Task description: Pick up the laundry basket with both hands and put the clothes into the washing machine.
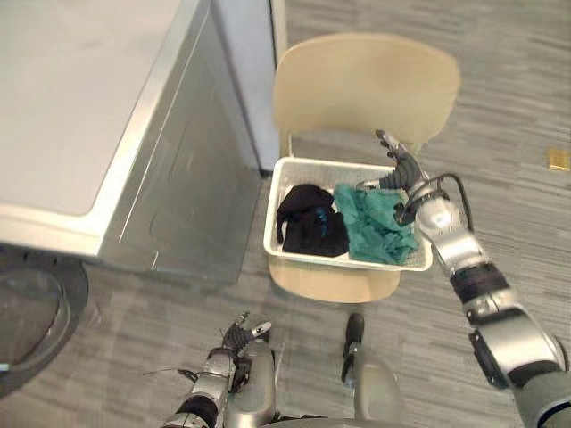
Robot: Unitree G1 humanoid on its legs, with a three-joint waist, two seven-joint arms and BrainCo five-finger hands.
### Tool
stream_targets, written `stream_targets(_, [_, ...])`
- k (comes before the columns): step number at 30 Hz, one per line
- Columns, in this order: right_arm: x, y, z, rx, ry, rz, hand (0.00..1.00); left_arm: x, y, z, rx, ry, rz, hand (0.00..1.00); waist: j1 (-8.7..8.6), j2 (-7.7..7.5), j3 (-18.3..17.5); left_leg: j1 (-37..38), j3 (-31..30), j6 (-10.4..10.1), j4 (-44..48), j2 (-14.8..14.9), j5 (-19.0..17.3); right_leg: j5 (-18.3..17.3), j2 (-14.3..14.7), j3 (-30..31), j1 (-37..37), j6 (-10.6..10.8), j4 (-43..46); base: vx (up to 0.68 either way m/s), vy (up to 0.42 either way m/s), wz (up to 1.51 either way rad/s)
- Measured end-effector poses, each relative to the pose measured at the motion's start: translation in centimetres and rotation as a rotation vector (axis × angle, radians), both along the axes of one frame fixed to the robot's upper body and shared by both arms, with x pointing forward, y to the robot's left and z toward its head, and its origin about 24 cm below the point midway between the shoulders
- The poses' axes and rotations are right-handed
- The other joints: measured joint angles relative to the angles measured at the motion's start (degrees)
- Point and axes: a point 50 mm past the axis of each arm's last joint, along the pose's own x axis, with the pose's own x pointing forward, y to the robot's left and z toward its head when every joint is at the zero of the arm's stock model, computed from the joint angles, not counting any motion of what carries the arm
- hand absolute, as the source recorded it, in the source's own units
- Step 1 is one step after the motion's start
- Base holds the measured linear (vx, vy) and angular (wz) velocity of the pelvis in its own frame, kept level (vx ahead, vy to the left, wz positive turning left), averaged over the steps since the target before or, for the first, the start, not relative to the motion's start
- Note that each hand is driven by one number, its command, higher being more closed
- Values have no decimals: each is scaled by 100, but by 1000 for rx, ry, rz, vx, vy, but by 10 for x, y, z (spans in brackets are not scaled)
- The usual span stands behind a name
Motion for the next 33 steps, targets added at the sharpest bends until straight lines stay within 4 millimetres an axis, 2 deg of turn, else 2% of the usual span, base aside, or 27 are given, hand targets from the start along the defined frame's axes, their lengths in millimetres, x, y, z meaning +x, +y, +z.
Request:
stream_targets(2, [4,3,11,-72,-5,33,0,12,5,8,-11,-45,51,0,162,2,222,-291,-60,31,343,-19,-152,-143,-42,-6,-272,15,379,-143,48,11])
stream_targets(3, [5,5,11,-83,1,42,0,14,6,9,-9,-52,52,0,161,-5,246,-389,-72,39,418,-38,-189,-198,-76,-17,-348,37,467,-105,43,16])
stream_targets(6, [7,13,4,-183,28,66,0,24,7,15,-26,-88,72,0,192,-22,297,-895,-128,73,792,-110,-344,-455,-194,-24,-826,109,958,-134,46,18])
stream_targets(10, [5,24,-6,-290,56,113,0,29,6,19,-57,-116,121,0,267,-48,319,-1256,-161,73,1005,-105,-358,-576,-251,-76,-1212,62,1323,-107,-8,8])
stream_targets(13, [5,32,-10,-293,66,138,0,35,1,25,-80,-148,139,0,301,-127,355,-1462,-212,32,1047,-45,-334,-653,-261,-178,-1398,48,1474,-69,-57,13])
stream_targets(21, [6,45,-10,-282,55,152,0,47,1,35,-104,-210,183,0,338,-208,395,-1957,-378,-10,1191,5,-306,-686,-302,-382,-1771,-10,1635,21,-19,10])
stream_targets(25, [16,39,2,-296,38,81,0,53,-1,43,-135,-256,212,0,435,-234,401,-2276,-475,-60,1223,-11,-269,-686,-340,-497,-2006,-10,1650,32,10,13])
stream_targets(30, [26,27,29,-270,-37,-31,0,62,-4,57,-177,-333,252,0,495,-244,406,-2923,-693,-130,1215,-81,-112,-706,-469,-809,-2487,-42,1766,33,-9,24])
stream_targets(32, [27,22,29,-263,-40,-63,0,63,-5,58,-181,-345,265,0,514,-259,415,-3049,-750,-136,1217,-148,-75,-761,-571,-913,-2618,-98,1905,73,-5,30])
stream_targets(33, [27,23,27,-256,-44,-74,100,63,-4,58,-185,-346,281,0,524,-263,417,-3107,-784,-139,1216,-164,-66,-771,-597,-963,-2666,-113,1951,64,-9,20])
